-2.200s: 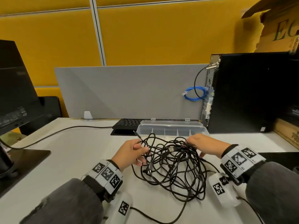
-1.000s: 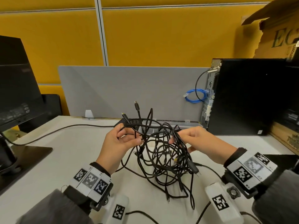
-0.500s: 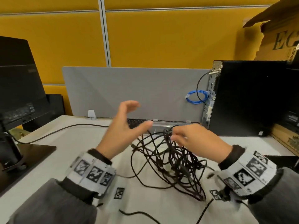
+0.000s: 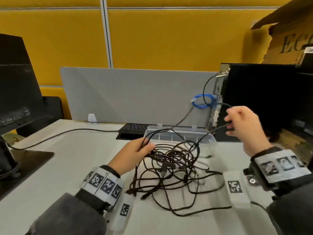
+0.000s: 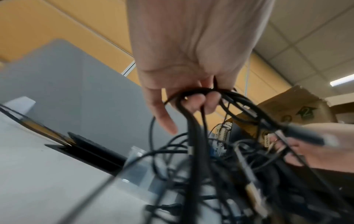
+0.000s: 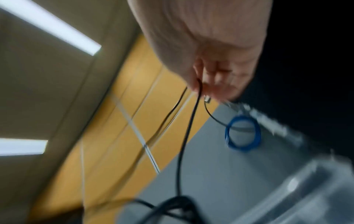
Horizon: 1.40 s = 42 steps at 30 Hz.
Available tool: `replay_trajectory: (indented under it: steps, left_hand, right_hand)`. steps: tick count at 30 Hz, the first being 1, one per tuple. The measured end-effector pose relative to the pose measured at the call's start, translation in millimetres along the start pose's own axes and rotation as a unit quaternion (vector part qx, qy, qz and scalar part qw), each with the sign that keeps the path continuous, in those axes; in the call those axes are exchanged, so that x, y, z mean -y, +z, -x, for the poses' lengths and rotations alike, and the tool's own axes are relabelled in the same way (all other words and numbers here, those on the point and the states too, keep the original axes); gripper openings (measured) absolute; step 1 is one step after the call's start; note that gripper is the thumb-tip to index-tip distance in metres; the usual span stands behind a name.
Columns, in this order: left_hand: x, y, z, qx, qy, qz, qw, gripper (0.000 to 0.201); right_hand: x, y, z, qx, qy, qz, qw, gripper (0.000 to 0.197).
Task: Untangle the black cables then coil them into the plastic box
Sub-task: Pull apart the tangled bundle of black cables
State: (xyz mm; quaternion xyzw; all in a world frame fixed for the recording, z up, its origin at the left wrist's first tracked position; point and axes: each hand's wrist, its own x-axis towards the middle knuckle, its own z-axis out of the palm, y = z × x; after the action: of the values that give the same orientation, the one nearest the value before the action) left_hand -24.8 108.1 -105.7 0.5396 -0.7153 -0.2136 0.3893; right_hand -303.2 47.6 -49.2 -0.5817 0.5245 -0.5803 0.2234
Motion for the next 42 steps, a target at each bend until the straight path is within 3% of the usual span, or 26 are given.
replay_trajectory:
  steps: [1, 3, 4, 6, 9, 11, 12, 13, 14, 15, 16, 17, 18, 19, 21, 23, 25, 26, 28, 30, 32, 34, 37, 39, 42]
  left_hand:
    - [-2.6, 2.9, 0.1, -0.013, 0.013, 0.000, 1.000, 0.029]
    - [-7.1, 7.8, 0.0, -0.027, 0.032, 0.007, 0.999, 0.026]
    - [-7.3, 9.4, 0.0, -0.032, 0.037, 0.012, 0.999, 0.025]
    - [-5.6, 11.9, -0.5, -0.039, 0.038, 0.027, 0.998, 0.026]
    - [-2.1, 15.0, 1.4, -0.040, 0.049, 0.069, 0.996, 0.026]
    - [0.4, 15.5, 1.9, -0.027, 0.049, 0.117, 0.992, 0.024]
    - [2.0, 16.0, 2.0, -0.014, 0.042, 0.140, 0.989, 0.022]
    - [5.0, 16.3, 2.4, 0.000, 0.033, 0.156, 0.987, 0.020]
    - [8.1, 17.1, 2.8, 0.018, 0.027, 0.165, 0.986, 0.016]
    - [11.1, 17.6, 3.5, 0.039, 0.024, 0.164, 0.985, 0.014]
    - [14.6, 17.8, 3.8, 0.057, 0.020, 0.158, 0.986, 0.012]
    - [17.4, 17.3, 4.3, 0.068, 0.015, 0.151, 0.986, 0.012]
    - [20.6, 16.0, 4.5, 0.067, 0.010, 0.147, 0.987, 0.014]
    - [23.7, 14.4, 4.8, 0.053, 0.003, 0.151, 0.987, 0.014]
    - [28.5, 9.9, 4.7, 0.011, -0.029, 0.177, 0.984, 0.018]
    - [31.0, 6.4, 4.7, -0.016, -0.054, 0.191, 0.980, 0.025]
    - [30.3, 5.5, 5.1, -0.026, -0.056, 0.180, 0.982, 0.027]
    - [29.6, 5.7, 5.3, -0.029, -0.053, 0.174, 0.983, 0.027]
    - [27.1, 6.0, 6.2, -0.033, -0.049, 0.166, 0.984, 0.026]
    - [25.6, 6.3, 7.1, -0.036, -0.045, 0.158, 0.986, 0.025]
    - [24.4, 7.2, 8.1, -0.040, -0.034, 0.162, 0.985, 0.024]
    - [22.9, 8.0, 9.2, -0.045, -0.016, 0.180, 0.983, 0.023]
    - [23.0, 9.6, 7.9, -0.057, -0.008, 0.204, 0.977, 0.022]
    - [23.4, 10.1, 7.5, -0.068, -0.023, 0.239, 0.968, 0.025]
    - [24.2, 8.3, 7.8, -0.066, -0.056, 0.273, 0.958, 0.036]
  right_hand:
    - [-3.8, 7.2, 3.1, 0.015, -0.037, 0.130, 0.991, 0.021]
    - [-5.1, 22.4, 16.3, 0.050, -0.139, 0.348, 0.926, 0.050]
    - [-1.3, 30.5, 27.2, 0.059, -0.203, 0.400, 0.892, 0.055]
    - [10.4, 50.0, 53.4, 0.111, -0.305, 0.444, 0.835, 0.047]
    - [24.5, 73.0, 78.0, 0.235, -0.339, 0.457, 0.788, 0.028]
    - [30.6, 77.2, 77.0, 0.279, -0.374, 0.462, 0.754, 0.033]
    - [34.7, 76.6, 73.3, 0.318, -0.368, 0.433, 0.759, 0.034]
    - [40.5, 75.1, 69.5, 0.361, -0.335, 0.373, 0.786, 0.032]
    - [46.8, 73.9, 63.2, 0.380, -0.298, 0.293, 0.825, 0.031]
    - [52.8, 71.7, 54.0, 0.354, -0.256, 0.191, 0.879, 0.032]
    - [57.9, 67.8, 39.1, 0.273, -0.201, 0.059, 0.939, 0.033]
    - [65.5, 60.1, 25.9, 0.163, -0.133, -0.101, 0.972, 0.034]
    - [71.1, 48.0, 10.2, 0.042, -0.070, -0.231, 0.969, 0.035]
    - [73.9, 34.5, -3.7, -0.061, -0.038, -0.278, 0.958, 0.035]
    - [65.7, 11.6, -27.0, -0.134, -0.035, -0.179, 0.974, 0.031]
    - [43.5, 5.2, -40.1, -0.110, 0.011, -0.109, 0.988, 0.025]
    - [25.2, 12.1, -35.5, -0.084, 0.011, 0.062, 0.995, 0.050]
    - [19.3, 19.2, -27.2, -0.084, -0.043, 0.190, 0.977, 0.061]
    - [15.5, 37.8, 1.1, -0.062, -0.203, 0.351, 0.912, 0.066]
    - [22.2, 60.3, 33.5, 0.022, -0.308, 0.427, 0.850, 0.058]
    - [22.5, 84.1, 58.1, 0.127, -0.368, 0.463, 0.796, 0.042]
    - [20.9, 99.9, 69.6, 0.166, -0.428, 0.474, 0.752, 0.033]
    - [20.8, 105.9, 66.8, 0.157, -0.482, 0.475, 0.720, 0.024]
    - [18.4, 102.6, 59.5, 0.173, -0.481, 0.490, 0.706, 0.010]
    - [19.8, 91.9, 48.8, 0.197, -0.438, 0.516, 0.710, 0.021]
